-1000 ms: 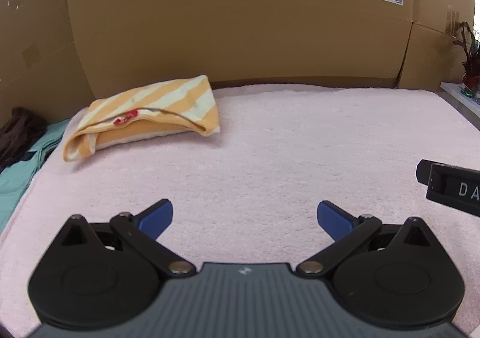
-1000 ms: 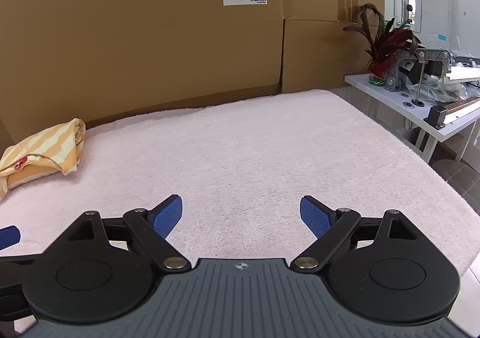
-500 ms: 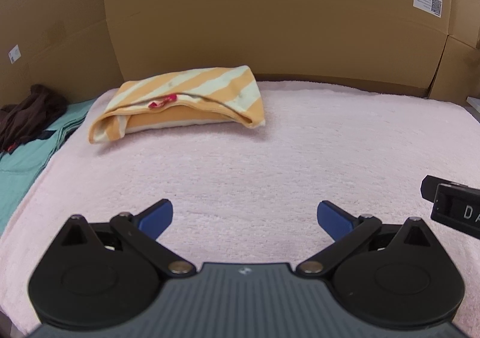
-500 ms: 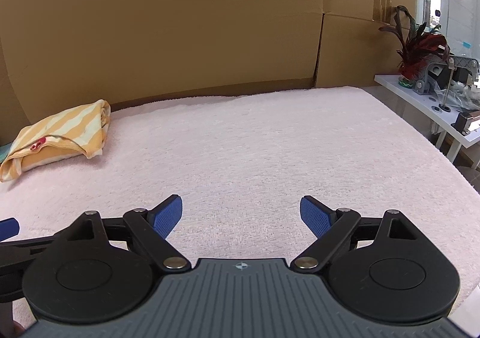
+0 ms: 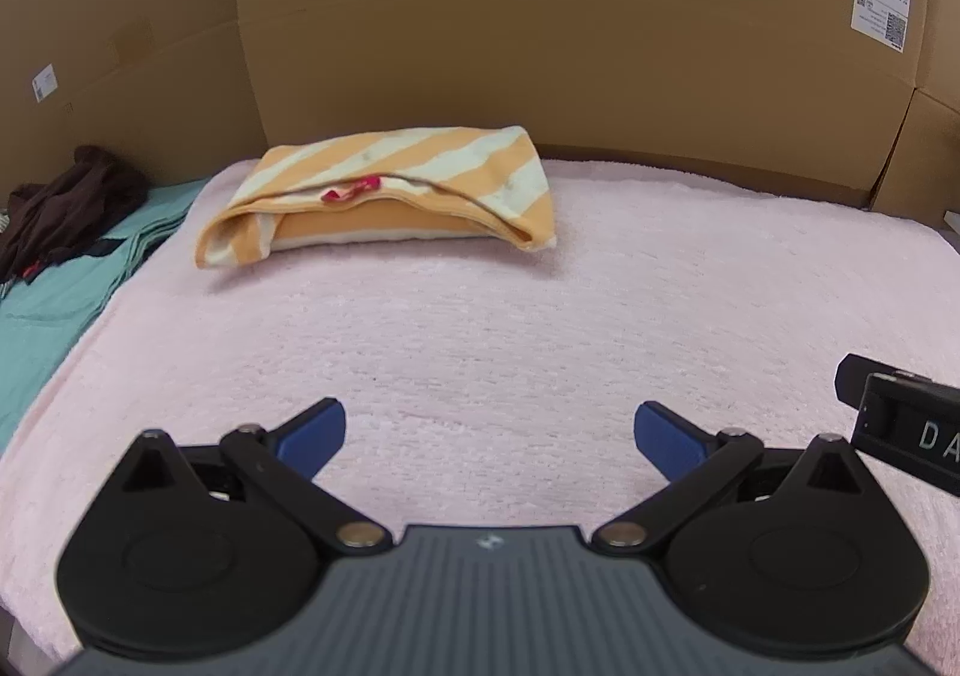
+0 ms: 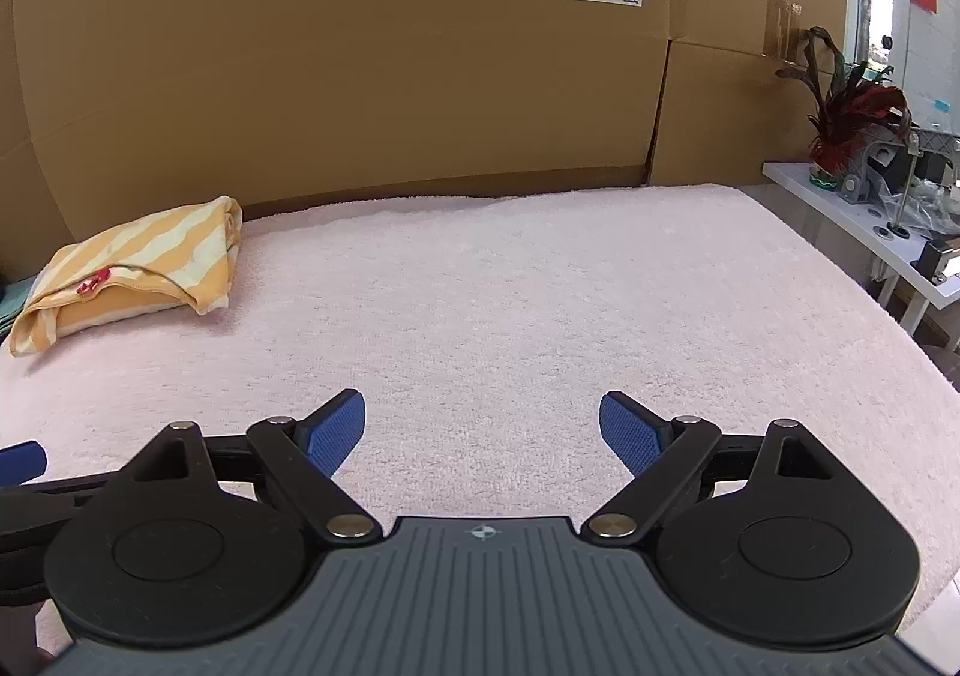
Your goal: Fold clothes
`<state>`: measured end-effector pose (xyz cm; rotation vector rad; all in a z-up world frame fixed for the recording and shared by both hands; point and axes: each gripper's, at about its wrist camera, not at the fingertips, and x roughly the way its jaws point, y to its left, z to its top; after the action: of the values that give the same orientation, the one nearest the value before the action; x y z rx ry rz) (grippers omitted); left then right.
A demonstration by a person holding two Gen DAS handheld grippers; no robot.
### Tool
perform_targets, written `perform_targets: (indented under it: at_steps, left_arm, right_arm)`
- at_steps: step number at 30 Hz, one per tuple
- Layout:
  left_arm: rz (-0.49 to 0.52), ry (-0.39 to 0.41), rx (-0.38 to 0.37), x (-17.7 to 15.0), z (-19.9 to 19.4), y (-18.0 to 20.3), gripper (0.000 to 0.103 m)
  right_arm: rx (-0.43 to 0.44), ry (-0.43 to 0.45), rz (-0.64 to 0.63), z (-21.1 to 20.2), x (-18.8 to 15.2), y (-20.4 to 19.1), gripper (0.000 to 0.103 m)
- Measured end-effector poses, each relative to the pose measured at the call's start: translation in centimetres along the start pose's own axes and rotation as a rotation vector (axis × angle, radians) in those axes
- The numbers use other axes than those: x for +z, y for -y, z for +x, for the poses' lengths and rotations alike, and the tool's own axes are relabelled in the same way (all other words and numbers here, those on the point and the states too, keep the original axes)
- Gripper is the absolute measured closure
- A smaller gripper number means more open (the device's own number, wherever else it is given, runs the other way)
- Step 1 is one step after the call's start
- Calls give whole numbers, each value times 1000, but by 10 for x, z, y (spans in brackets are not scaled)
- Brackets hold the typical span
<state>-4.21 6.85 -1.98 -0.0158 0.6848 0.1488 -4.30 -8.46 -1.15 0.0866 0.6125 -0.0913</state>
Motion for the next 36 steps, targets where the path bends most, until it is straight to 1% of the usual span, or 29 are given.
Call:
perform_targets:
  at_steps: [14, 18, 26, 36]
  left_arm:
    - [-23, 7, 28, 2, 1, -16, 1]
    - [-25, 7, 43, 2, 1, -20, 1]
    - [-65, -11, 80, 2, 5, -38, 1]
    - [-81, -13, 98, 1, 5, -51, 0]
  right_arm:
    - [22, -7, -30, 1, 0, -12, 15]
    - [43, -6, -45, 0, -1, -16, 15]
    - [75, -14, -70, 1, -2, -27, 15]
    - [114, -15, -98, 0, -1, -43, 15]
